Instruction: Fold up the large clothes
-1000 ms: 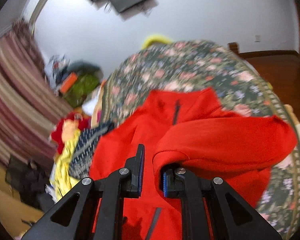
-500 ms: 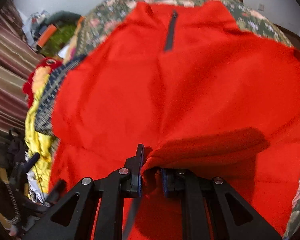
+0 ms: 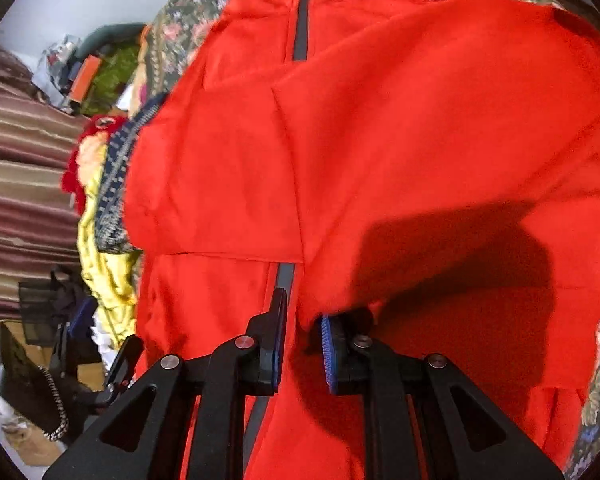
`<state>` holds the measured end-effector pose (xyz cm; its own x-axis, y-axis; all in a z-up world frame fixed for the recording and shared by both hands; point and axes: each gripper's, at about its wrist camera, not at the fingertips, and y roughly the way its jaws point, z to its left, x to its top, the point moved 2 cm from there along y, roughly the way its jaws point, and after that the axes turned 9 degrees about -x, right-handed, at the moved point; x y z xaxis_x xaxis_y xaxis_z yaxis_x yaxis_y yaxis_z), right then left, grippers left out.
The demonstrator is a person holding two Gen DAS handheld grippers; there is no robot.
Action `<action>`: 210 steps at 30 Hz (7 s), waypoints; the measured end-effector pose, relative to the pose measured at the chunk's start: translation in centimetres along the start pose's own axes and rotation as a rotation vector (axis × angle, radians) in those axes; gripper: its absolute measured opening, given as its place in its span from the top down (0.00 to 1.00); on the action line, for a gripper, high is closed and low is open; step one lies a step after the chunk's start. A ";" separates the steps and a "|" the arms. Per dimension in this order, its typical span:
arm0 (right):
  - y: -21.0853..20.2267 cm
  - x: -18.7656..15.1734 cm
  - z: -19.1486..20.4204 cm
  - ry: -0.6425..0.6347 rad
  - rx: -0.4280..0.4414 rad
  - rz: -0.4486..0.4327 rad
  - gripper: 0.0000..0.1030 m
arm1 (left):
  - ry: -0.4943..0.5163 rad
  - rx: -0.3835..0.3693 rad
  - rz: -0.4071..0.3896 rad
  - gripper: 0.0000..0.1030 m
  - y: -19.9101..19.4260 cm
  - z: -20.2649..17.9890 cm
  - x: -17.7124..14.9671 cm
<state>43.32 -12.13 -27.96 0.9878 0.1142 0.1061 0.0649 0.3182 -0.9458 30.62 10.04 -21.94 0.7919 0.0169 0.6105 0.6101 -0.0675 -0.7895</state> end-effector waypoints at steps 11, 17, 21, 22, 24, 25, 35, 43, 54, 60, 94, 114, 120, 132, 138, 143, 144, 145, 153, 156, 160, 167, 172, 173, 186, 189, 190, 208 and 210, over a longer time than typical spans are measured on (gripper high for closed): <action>-11.1 -1.4 -4.5 -0.019 -0.035 -0.289 0.88 | 0.102 -0.034 -0.058 0.00 -1.2 -5.8 5.1; -16.4 -2.0 -10.3 0.036 -0.140 -0.435 0.88 | 0.187 -0.113 -0.056 0.00 0.6 -11.4 9.6; -18.3 -2.6 -14.0 0.055 -0.235 -0.487 0.88 | 0.237 -0.162 -0.021 0.00 3.2 -15.6 12.0; -18.4 -2.8 -14.9 0.062 -0.255 -0.490 0.88 | 0.250 -0.177 -0.003 0.00 4.1 -16.7 12.5; -18.3 -3.0 -16.7 0.073 -0.277 -0.486 0.88 | 0.277 -0.204 0.033 0.00 5.9 -19.1 13.2; -17.9 -3.1 -17.3 0.080 -0.285 -0.480 0.88 | 0.291 -0.219 0.052 0.00 6.9 -20.2 13.4; -13.2 -3.2 -20.6 0.124 -0.235 -0.375 0.88 | 0.426 -0.182 0.172 0.18 15.2 -25.4 12.4; -11.6 -2.1 -17.2 0.054 -0.176 -0.360 0.88 | 0.389 -0.176 0.106 0.88 14.1 -23.0 13.4; -6.2 1.6 -13.0 -0.067 -0.313 -0.302 0.88 | 0.199 -0.071 -0.160 0.95 5.1 -12.4 18.1; -4.7 1.1 -13.1 -0.157 -0.448 -0.314 0.88 | 0.106 -0.014 -0.154 0.95 4.0 -4.9 15.8; -10.4 -2.4 -8.4 -0.089 -0.313 -0.395 0.20 | 0.243 0.042 0.090 0.11 12.9 -6.2 7.7; -2.9 -2.6 -10.0 -0.103 -0.365 -0.192 0.17 | -0.072 -0.092 -0.096 0.92 7.0 1.7 10.2; -3.1 -2.5 -10.1 -0.092 -0.360 -0.192 0.17 | -0.241 -0.086 -0.125 0.91 4.4 9.5 8.7; -2.7 -2.3 -9.8 -0.102 -0.393 -0.184 0.16 | -0.393 0.008 0.072 0.66 7.9 16.7 0.6; -2.7 -2.2 -9.8 -0.072 -0.412 -0.161 0.15 | -0.386 0.046 0.127 0.40 8.0 17.5 -1.5; -4.3 -2.4 -9.7 -0.037 -0.395 -0.166 0.15 | -0.348 0.031 0.091 0.36 5.0 17.1 -1.0; -4.9 -2.4 -9.6 -0.036 -0.387 -0.176 0.15 | -0.336 0.033 0.071 0.34 4.2 16.9 -0.6; -5.6 -2.4 -9.4 -0.038 -0.383 -0.189 0.15 | -0.326 0.033 0.057 0.30 3.5 16.8 -0.1; -11.1 0.3 -6.2 -0.099 -0.378 -0.329 0.15 | -0.179 -0.019 -0.061 0.20 0.0 12.6 7.2; -12.3 2.2 -4.6 -0.125 -0.362 -0.369 0.15 | -0.122 -0.054 -0.077 0.18 0.6 10.3 10.2; -12.4 5.6 -3.1 -0.167 -0.353 -0.407 0.15 | -0.061 -0.109 -0.069 0.16 2.5 7.6 13.2; -9.7 11.7 -3.5 -0.141 -0.296 -0.402 0.15 | 0.021 -0.143 0.007 0.16 9.7 4.3 17.8; -6.1 16.3 -5.0 -0.093 -0.251 -0.376 0.16 | 0.024 -0.163 0.052 0.16 15.3 3.7 20.4; -5.3 17.3 -5.2 -0.087 -0.245 -0.366 0.16 | 0.023 -0.169 0.055 0.16 16.4 3.6 21.0; 0.9 25.4 -6.1 -0.068 -0.171 -0.313 0.55 | -0.095 -0.255 0.015 0.32 25.2 2.9 26.4; 1.0 25.2 -5.9 -0.074 -0.159 -0.350 0.76 | -0.136 -0.305 0.017 0.68 25.9 2.6 26.2; 0.8 25.0 -5.8 -0.084 -0.173 -0.363 0.80 | -0.135 -0.289 0.001 0.73 25.7 2.4 26.1; -10.4 12.3 -0.3 -0.261 -0.151 -0.558 0.94 | 0.100 -0.204 -0.158 0.93 8.5 -1.0 20.1; -11.3 10.2 0.2 -0.270 -0.137 -0.560 0.94 | 0.106 -0.213 -0.165 0.93 6.6 -1.5 18.5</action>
<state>52.66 -14.34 -16.10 0.7293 0.2043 0.6530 0.5967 0.2770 -0.7531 49.31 8.40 -15.77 0.6684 -0.0586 0.7415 0.7018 -0.2807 -0.6548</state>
